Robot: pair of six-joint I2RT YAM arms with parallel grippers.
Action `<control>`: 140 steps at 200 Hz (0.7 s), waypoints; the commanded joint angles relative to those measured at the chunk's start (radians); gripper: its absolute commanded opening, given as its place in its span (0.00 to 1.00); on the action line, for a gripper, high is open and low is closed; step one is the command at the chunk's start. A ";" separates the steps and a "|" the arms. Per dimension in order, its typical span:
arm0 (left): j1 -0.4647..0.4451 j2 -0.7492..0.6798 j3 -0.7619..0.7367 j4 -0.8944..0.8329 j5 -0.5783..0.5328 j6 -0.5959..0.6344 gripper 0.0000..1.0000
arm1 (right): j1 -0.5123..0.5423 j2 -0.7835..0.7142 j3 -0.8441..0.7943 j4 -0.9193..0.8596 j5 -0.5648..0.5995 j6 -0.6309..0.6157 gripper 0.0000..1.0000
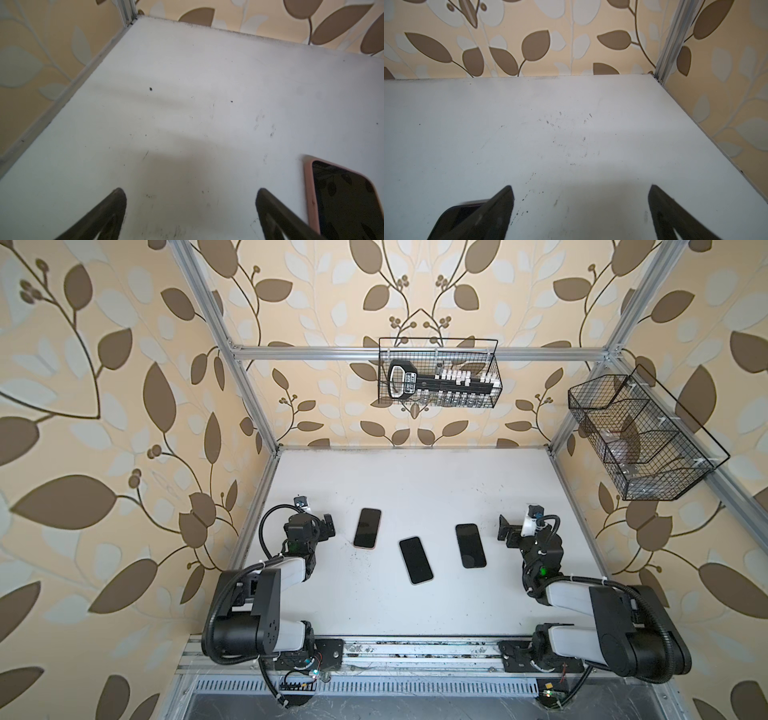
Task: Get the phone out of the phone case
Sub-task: 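Move the right gripper over the dark-cased phone while the left arm rises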
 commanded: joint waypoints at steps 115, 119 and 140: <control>-0.041 -0.448 0.576 -1.197 0.296 -0.399 0.99 | 0.474 -0.241 0.579 -1.198 0.130 0.239 1.00; -0.041 -0.455 0.574 -1.213 0.303 -0.419 0.99 | 0.503 -0.236 0.587 -1.212 0.140 0.255 1.00; -0.041 -0.479 0.571 -1.283 0.324 -0.468 0.99 | 0.651 -0.193 0.627 -1.281 0.220 0.359 1.00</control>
